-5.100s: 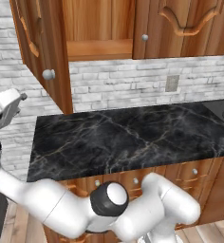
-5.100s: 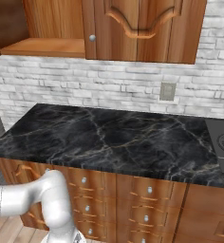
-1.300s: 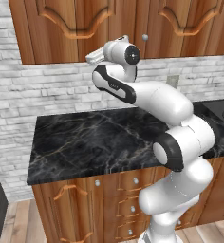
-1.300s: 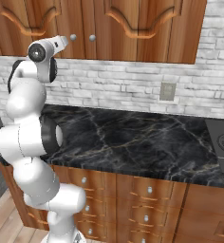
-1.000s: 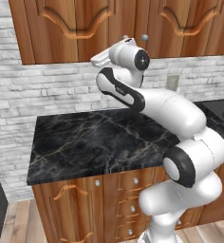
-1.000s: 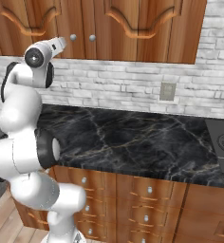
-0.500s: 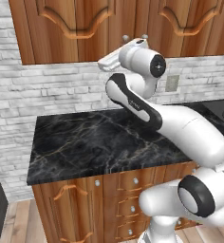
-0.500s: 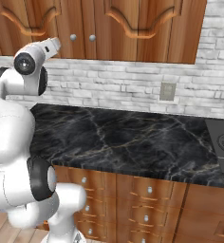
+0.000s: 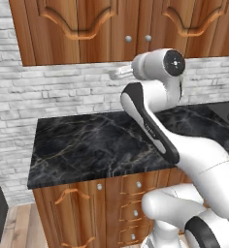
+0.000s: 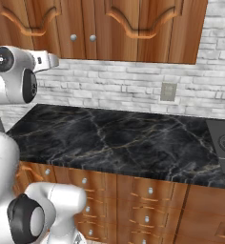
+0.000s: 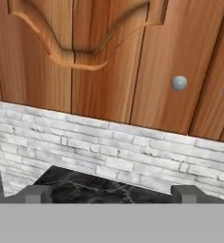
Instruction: Close all open cabinet doors.
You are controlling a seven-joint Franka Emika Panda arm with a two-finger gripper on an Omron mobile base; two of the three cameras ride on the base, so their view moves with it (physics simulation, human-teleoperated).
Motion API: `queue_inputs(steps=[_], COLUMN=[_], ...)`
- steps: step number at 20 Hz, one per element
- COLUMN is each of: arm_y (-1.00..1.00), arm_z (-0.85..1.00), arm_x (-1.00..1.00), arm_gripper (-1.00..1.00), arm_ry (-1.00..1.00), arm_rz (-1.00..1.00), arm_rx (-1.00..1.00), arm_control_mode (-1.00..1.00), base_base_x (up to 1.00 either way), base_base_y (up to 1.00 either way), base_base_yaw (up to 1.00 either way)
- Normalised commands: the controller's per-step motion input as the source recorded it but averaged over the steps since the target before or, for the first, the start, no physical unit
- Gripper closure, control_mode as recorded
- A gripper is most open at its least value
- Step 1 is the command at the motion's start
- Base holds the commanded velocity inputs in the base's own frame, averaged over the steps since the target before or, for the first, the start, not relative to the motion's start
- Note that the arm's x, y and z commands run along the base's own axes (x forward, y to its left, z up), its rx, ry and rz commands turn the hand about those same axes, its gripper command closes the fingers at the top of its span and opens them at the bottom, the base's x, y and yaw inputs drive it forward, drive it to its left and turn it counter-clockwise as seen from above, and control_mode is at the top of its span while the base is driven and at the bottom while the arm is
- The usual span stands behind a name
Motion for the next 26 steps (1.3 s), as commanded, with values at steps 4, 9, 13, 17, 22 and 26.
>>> queue_inputs(steps=[4,9,13,17,22,26], arm_y=[-0.16,-0.29,-0.54,-0.60,-0.53,-0.35], arm_z=[0.00,-0.20,-0.95,-1.00,-0.99,-0.57], arm_x=[-0.80,-0.90,-0.76,-0.37,-0.09,-0.10], arm_gripper=[-1.00,-1.00,-1.00,-1.00,-1.00,-1.00], arm_ry=[0.47,0.38,0.08,0.00,-0.03,-0.03], arm_rz=[-0.17,-0.11,-0.01,0.00,0.02,0.06], arm_rx=[0.14,0.13,0.02,-0.01,-0.02,0.00], arm_control_mode=[-1.00,-1.00,-1.00,-1.00,-1.00,-1.00], base_base_x=[0.00,0.00,0.00,0.00,0.00,0.00], base_base_y=[0.00,0.00,0.00,0.00,0.00,0.00], base_base_yaw=[0.00,0.00,0.00,0.00,0.00,0.00])
